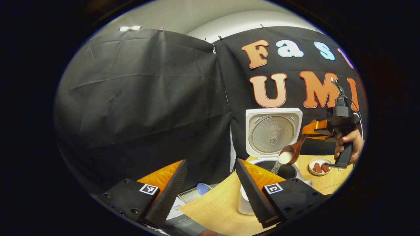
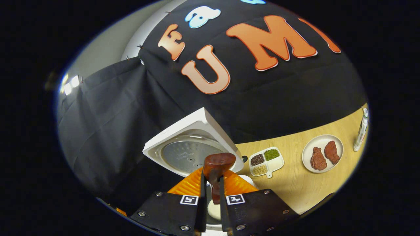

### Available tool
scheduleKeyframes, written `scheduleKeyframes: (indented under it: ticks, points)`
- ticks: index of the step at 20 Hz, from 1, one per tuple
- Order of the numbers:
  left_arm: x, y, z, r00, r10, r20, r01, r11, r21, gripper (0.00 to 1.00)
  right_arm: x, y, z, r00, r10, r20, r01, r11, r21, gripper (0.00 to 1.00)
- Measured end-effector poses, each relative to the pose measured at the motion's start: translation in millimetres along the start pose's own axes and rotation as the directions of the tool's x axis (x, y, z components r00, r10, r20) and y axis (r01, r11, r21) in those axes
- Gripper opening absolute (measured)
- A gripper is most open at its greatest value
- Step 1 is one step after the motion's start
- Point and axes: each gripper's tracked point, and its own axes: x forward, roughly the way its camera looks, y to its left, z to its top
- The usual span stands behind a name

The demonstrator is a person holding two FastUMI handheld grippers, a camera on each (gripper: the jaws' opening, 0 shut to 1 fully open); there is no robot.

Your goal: Close the left gripper, press the button to open the rice cooker; take a wooden spoon from the chopstick holder with the right hand, scoop a spoonful of rice and pour it into the rice cooker, then put the wooden spoon back into the chopstick holder.

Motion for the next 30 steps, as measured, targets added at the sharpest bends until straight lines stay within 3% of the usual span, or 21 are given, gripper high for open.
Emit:
scheduleKeyframes:
  ticks: [8, 12, 16, 20, 22, 24, 28, 30]
  points:
    - [-0.5, 4.2, -3.6, 1.0, 0.012, -0.011, -0.012, 1.0, 0.004, 1.0, 1.2, 36.1, 2.9, 1.0, 0.029, 0.012, -0.025, 0.961, -0.275, 0.17]
    - [-1.4, 4.1, -2.2, 1.0, 0.009, -0.005, -0.009, 1.0, 0.02, 1.0, -2.1, 55.2, -0.3, 0.998, 0.053, 0.022, -0.037, 0.887, -0.461, 0.17]
    - [-2.3, 2.8, -1.2, 1.0, -0.001, 0.003, 0.001, 1.0, 0.029, 1.0, -7.9, 68.7, -1.7, 0.996, 0.087, 0.017, -0.063, 0.825, -0.561, 0.16]
    - [-1.8, 1.3, -1.2, 1.0, -0.006, 0.002, 0.006, 0.999, 0.043, 1.0, -14.4, 83.1, -3.9, 0.992, 0.124, 0.031, -0.068, 0.718, -0.693, 0.17]
    - [-4.0, -0.6, 1.8, 1.0, -0.014, 0.001, 0.014, 0.999, 0.052, 1.0, -17.6, 83.3, -10.8, 0.991, 0.131, 0.02, -0.077, 0.696, -0.714, 0.17]
    - [-6.2, -4.9, 6.9, 1.0, -0.024, 0.01, 0.024, 0.998, 0.062, 1.0, -19.3, 79.0, -7.0, 0.991, 0.131, 0.016, -0.087, 0.741, -0.666, 0.17]
    - [-2.5, -24.5, 14.9, 0.998, -0.063, 0.018, 0.062, 0.997, 0.054, 1.0, -38.0, 45.2, 9.6, 0.995, 0.097, 0.012, -0.081, 0.89, -0.449, 0.17]
    - [-1.7, -33.9, 20.5, 0.996, -0.087, 0.023, 0.086, 0.995, 0.053, 1.0, -60.1, 21.8, 23.8, 0.997, 0.071, 0.032, -0.055, 0.933, -0.356, 0.17]
